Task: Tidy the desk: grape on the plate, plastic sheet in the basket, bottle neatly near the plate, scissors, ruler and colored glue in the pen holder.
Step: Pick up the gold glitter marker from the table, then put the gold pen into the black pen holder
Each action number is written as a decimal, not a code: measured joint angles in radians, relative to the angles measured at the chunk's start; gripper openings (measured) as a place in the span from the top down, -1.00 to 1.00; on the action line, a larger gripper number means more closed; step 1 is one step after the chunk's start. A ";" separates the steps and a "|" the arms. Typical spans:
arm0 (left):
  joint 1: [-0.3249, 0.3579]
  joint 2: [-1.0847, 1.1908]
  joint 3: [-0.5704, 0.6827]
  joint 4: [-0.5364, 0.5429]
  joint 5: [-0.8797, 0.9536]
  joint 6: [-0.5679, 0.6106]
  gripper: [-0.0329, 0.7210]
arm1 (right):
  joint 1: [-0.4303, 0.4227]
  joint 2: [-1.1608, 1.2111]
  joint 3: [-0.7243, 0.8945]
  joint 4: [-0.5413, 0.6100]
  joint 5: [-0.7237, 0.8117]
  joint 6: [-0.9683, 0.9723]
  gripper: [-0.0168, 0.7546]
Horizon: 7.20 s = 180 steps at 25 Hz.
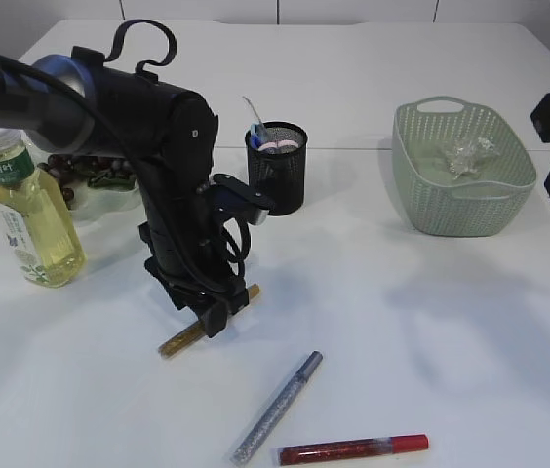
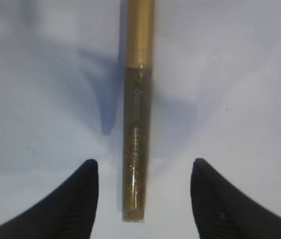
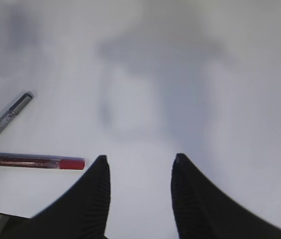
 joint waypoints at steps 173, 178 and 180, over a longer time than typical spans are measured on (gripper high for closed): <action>0.041 0.076 0.020 -0.105 -1.691 -0.068 0.54 | 0.000 0.000 0.000 -0.125 0.000 0.000 0.10; 0.043 0.111 -0.006 -0.105 -1.673 -0.068 0.54 | 0.000 0.000 0.000 -0.132 0.000 0.000 0.10; 0.043 0.119 -0.007 -0.105 -1.671 -0.068 0.54 | 0.000 0.000 0.000 -0.134 0.000 0.000 0.10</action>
